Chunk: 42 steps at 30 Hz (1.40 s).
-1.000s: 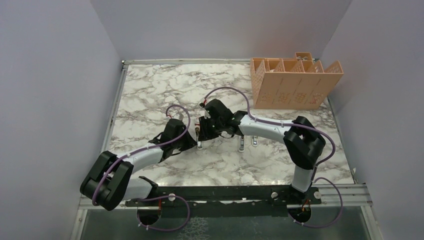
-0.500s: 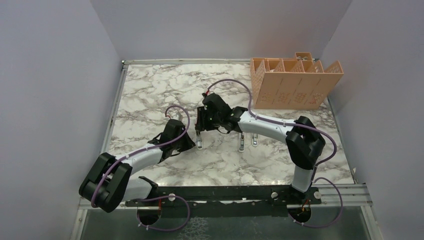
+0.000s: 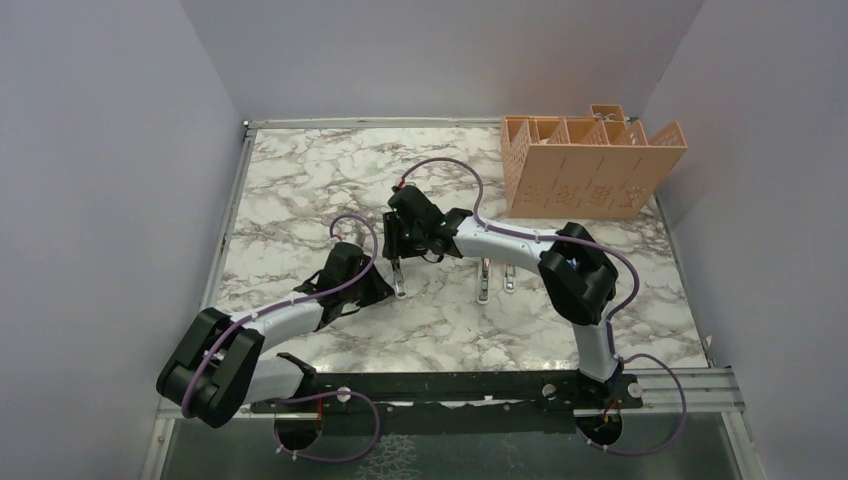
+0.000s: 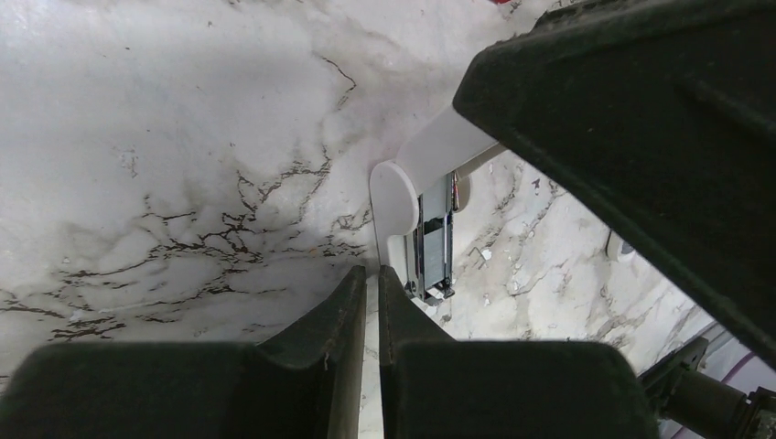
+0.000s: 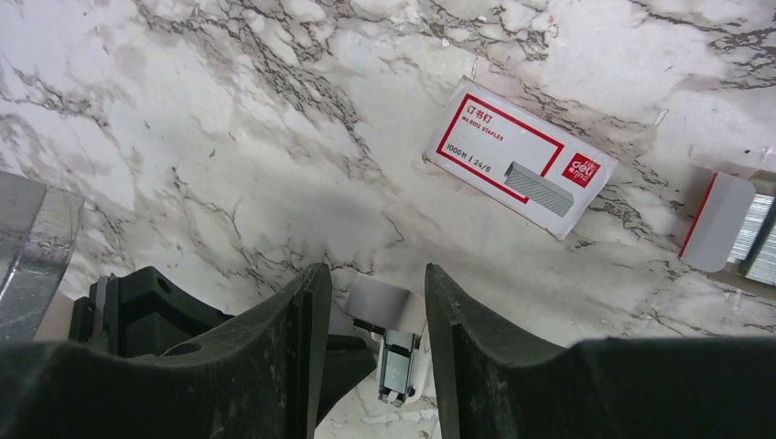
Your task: Load the staples into the stapler
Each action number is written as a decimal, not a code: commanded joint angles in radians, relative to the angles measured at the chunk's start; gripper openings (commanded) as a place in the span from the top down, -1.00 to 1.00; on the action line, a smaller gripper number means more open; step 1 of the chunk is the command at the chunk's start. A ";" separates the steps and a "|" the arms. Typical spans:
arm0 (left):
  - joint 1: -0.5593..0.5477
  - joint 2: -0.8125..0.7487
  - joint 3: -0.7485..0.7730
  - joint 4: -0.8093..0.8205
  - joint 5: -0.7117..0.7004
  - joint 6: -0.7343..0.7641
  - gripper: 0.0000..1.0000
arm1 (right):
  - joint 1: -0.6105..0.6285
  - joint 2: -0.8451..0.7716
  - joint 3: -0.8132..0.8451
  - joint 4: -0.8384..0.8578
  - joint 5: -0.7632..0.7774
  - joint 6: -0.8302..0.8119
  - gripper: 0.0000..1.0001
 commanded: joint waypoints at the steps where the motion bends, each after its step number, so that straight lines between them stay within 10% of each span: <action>1: 0.003 -0.005 -0.029 0.013 0.036 -0.015 0.77 | 0.006 0.018 0.027 -0.025 -0.040 -0.026 0.05; 42: 0.002 -0.005 -0.027 0.001 -0.009 -0.010 0.68 | 0.049 -0.185 -0.226 -0.043 -0.165 -0.082 0.26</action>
